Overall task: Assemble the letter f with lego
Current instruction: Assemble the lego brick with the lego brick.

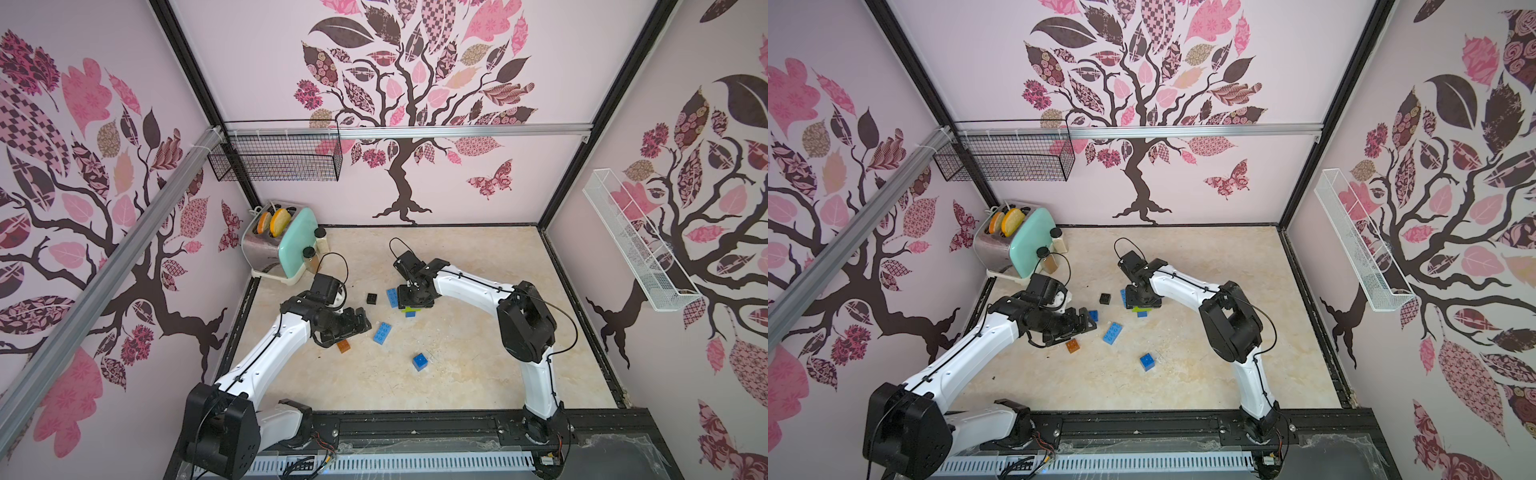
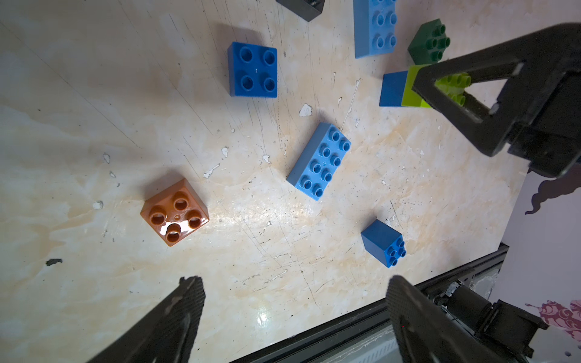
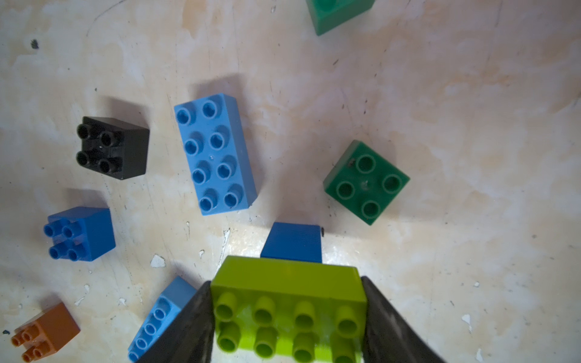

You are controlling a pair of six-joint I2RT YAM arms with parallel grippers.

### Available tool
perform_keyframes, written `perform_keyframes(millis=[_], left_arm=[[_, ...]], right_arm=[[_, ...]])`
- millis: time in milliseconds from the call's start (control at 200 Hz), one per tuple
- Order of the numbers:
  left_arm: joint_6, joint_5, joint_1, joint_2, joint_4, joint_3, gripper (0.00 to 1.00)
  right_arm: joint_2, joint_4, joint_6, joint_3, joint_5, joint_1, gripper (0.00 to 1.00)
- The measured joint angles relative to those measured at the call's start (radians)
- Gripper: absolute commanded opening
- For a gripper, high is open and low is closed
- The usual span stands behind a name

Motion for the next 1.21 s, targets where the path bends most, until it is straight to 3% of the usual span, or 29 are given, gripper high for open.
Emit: perform_keyframes(millis=[1205], left_arm=[[0.0, -0.009, 0.0, 0.018, 0.001, -0.001, 0.95]], right_arm=[[-0.026, -0.059, 0.031, -0.019, -0.018, -0.003, 0.6]])
